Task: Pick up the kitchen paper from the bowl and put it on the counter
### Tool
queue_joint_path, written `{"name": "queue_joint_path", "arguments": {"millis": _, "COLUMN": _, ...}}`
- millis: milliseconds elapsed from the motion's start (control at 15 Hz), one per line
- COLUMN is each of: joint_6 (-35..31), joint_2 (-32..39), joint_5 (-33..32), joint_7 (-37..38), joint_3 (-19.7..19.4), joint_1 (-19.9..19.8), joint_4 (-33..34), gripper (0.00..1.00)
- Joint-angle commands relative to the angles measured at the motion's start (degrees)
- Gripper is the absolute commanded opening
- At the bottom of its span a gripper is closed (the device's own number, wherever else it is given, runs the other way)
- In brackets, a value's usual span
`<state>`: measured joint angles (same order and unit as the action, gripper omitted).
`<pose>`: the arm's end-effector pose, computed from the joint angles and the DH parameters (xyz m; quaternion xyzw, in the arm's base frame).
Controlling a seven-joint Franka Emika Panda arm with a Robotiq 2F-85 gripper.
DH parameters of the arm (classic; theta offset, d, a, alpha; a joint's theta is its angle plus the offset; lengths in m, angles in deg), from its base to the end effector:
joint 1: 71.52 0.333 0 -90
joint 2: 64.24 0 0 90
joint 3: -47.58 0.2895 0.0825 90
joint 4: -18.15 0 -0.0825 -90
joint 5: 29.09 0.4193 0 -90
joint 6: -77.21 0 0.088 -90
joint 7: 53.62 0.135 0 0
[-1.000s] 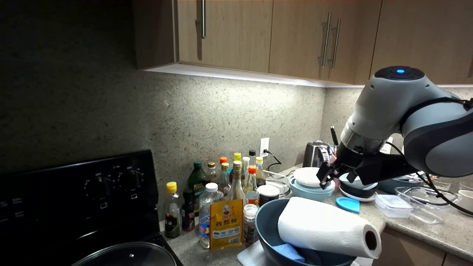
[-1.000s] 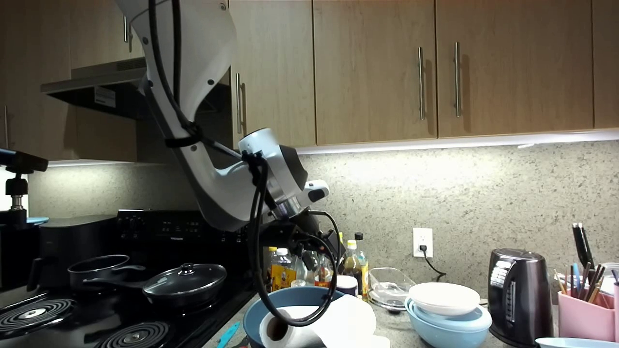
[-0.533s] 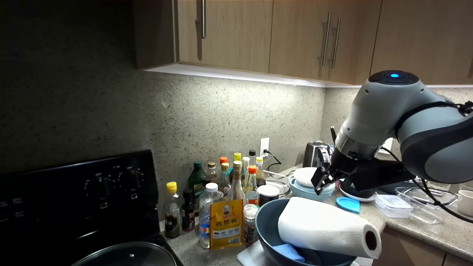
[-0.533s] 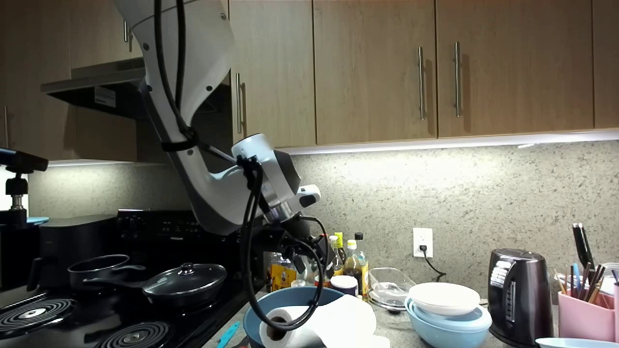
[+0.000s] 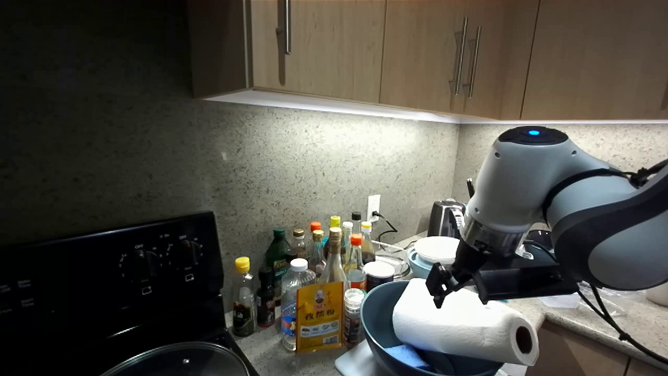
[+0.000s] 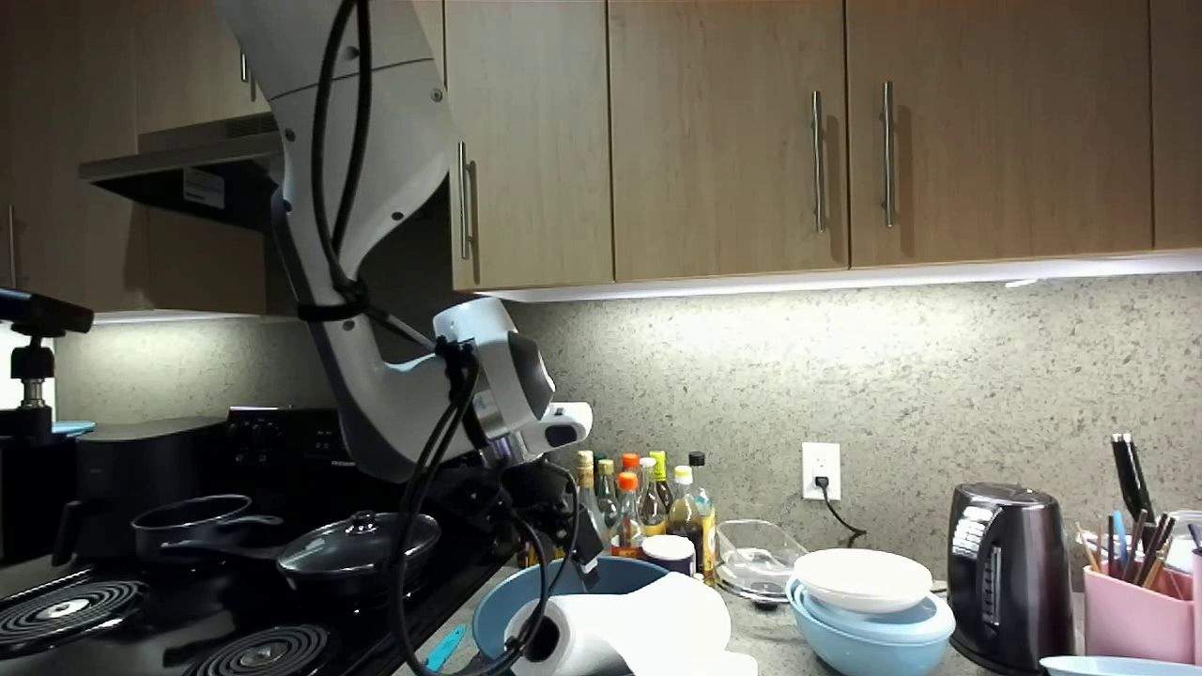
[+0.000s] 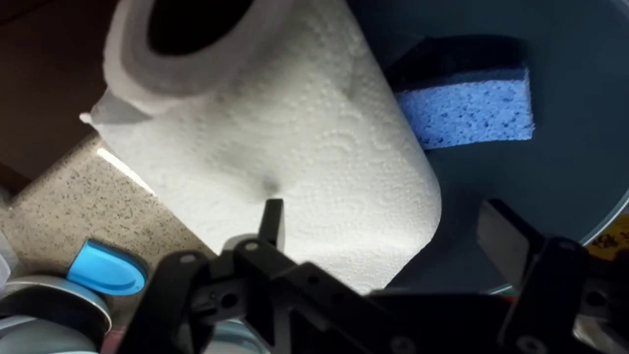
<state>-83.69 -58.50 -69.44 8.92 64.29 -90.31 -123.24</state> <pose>0.5190 0.0097 0.1932 0.9536 -0.2394 0.1724 0.0598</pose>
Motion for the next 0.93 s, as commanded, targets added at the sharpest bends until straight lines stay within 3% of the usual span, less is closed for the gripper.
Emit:
{"name": "queue_joint_path", "arguments": {"millis": 0, "joint_6": 1.9, "joint_2": -1.0, "joint_5": 4.2, "joint_7": 2.7, "joint_3": 1.2, "joint_1": 0.9, "joint_4": -1.7, "gripper": 1.00}}
{"name": "queue_joint_path", "arguments": {"millis": 533, "joint_6": 5.6, "joint_2": -6.9, "joint_5": 5.6, "joint_7": 10.8, "joint_3": 2.3, "joint_1": 3.0, "joint_4": -5.6, "gripper": 1.00}}
{"name": "queue_joint_path", "arguments": {"millis": 867, "joint_6": 9.1, "joint_2": -10.2, "joint_5": 11.7, "joint_7": 9.9, "joint_3": 4.3, "joint_1": 5.0, "joint_4": -7.9, "gripper": 1.00}}
